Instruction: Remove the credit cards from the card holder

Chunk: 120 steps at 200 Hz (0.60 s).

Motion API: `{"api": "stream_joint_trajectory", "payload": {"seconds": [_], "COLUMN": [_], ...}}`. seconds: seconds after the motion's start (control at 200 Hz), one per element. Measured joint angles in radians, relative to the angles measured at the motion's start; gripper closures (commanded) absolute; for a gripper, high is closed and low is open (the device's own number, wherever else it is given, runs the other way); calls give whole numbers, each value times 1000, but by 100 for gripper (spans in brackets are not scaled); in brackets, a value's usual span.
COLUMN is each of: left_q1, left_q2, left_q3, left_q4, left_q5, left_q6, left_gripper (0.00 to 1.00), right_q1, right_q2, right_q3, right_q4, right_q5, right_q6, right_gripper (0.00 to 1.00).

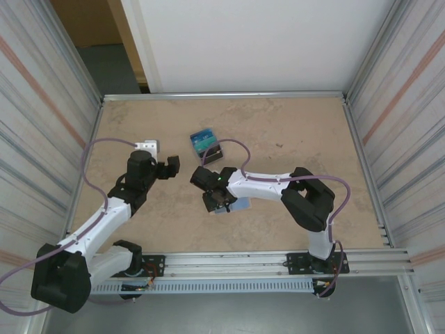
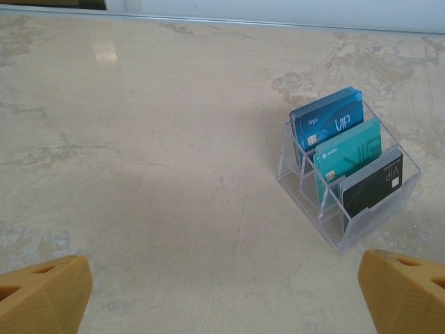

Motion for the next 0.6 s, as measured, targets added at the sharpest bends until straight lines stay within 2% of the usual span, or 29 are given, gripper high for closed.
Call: {"api": "stream_joint_trajectory", "payload": {"seconds": [0.145, 0.381, 0.601], "left_q1": [0, 0, 0], "left_q2": [0, 0, 0], "left_q3": [0, 0, 0], "left_q4": [0, 0, 0], "left_q5": [6, 13, 27], "left_q6": [-1, -1, -1], "left_gripper": [1, 1, 1], "right_q1": [0, 0, -4], "right_q2": [11, 14, 5], "right_q3": [-8, -14, -36], "right_q4": [3, 18, 49], "right_q5": [0, 0, -13], "right_q6": [0, 1, 3], "right_gripper": [49, 58, 61]}}
